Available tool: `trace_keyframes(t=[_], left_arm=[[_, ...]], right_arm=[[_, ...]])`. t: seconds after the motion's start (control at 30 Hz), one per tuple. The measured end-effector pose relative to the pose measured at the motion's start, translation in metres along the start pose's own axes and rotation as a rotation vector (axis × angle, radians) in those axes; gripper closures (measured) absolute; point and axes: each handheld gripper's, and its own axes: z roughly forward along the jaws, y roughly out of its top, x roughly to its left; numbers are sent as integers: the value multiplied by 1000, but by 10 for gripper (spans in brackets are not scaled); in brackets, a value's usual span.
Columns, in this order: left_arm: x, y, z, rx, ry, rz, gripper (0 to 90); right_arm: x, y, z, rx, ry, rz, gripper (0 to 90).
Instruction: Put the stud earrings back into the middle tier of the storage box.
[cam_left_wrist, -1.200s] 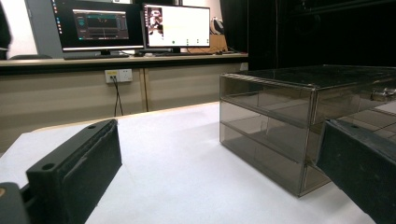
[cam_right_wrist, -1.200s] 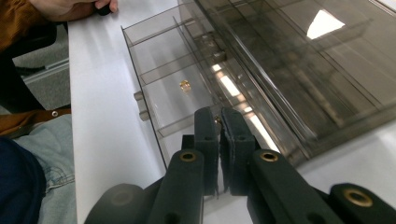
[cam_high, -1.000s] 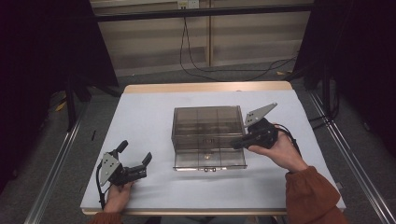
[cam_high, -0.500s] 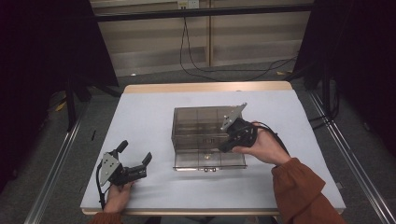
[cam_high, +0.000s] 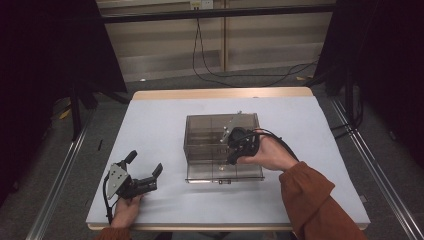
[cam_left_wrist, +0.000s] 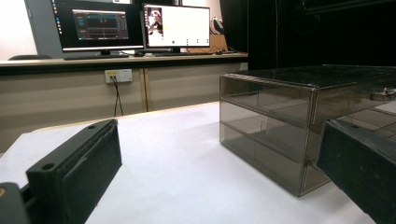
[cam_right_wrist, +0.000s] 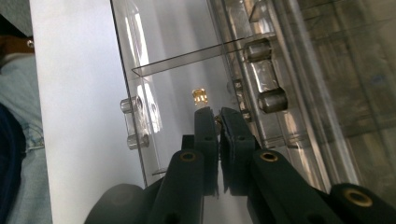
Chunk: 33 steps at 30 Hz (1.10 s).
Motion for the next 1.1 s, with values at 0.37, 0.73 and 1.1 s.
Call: trace_keyframes(t=[0.37,0.73,1.1], left_arm=[[0,0,0,-2,0,-3,0],[0,0,0,0,0,1,0],[0,0,0,-2,-1,-3,0]], right_arm=[[1,16,17,90,-3,-38,867],[-1,17,26,131,-8,-33,864],[2,17,26,115,3,-39,810]])
